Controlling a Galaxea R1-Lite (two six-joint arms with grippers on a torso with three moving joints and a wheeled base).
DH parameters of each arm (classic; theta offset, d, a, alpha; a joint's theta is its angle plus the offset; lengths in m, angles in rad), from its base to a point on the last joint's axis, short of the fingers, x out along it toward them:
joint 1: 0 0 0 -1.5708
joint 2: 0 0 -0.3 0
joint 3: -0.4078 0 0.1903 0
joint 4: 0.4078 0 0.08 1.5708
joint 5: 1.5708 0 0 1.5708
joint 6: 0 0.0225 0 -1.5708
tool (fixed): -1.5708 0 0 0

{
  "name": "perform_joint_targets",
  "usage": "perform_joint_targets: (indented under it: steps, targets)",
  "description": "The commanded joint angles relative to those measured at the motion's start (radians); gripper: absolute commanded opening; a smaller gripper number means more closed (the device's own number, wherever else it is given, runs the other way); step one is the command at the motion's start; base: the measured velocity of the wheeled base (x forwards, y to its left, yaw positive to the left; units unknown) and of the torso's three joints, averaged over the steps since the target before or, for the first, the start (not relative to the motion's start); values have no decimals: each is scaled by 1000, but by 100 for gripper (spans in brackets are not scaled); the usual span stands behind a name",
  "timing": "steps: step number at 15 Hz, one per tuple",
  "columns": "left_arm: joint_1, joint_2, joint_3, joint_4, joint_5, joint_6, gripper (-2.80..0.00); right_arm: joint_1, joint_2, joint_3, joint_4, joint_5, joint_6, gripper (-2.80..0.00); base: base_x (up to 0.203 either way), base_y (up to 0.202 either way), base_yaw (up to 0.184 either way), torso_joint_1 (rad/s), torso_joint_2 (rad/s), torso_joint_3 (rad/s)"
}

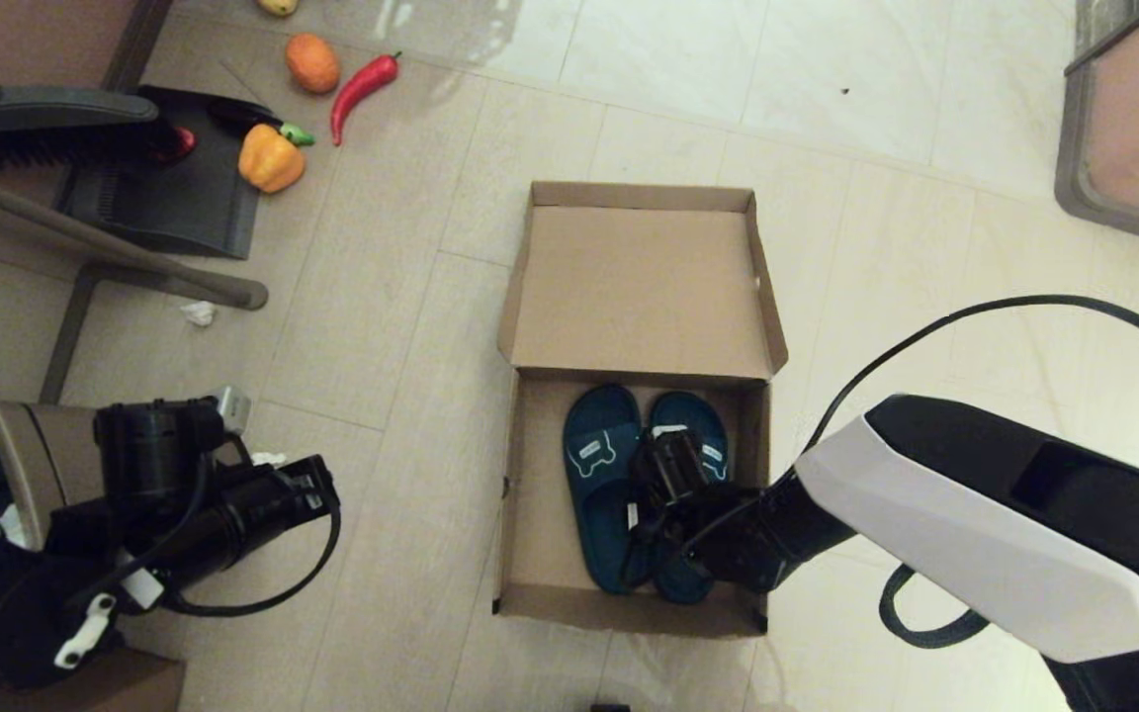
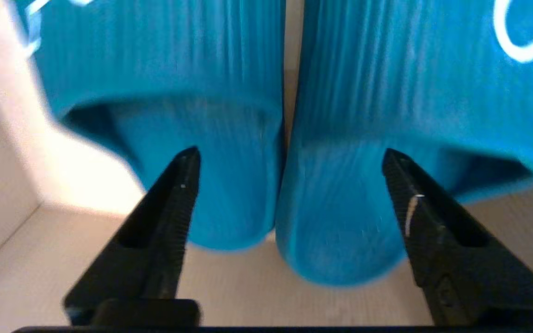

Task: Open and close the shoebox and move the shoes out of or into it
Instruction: Put the shoes out of the shoe box

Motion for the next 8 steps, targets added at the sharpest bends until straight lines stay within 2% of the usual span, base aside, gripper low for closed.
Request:
perform_joint_targets:
  steps: [1, 5, 8]
  targets:
    - [3, -4, 0, -4, 2, -2, -280, -2, 50, -35, -2, -9, 1, 0, 0, 0, 0, 0, 0, 0]
    - [4, -4, -27, -3, 35, -3, -280, -16, 67, -73, -6, -12, 6, 0, 0, 0, 0, 0, 0, 0]
    - [5, -6, -30, -3, 35, -3, -280, -19, 80, -102, -10, -15, 14, 0, 0, 0, 0, 0, 0, 0]
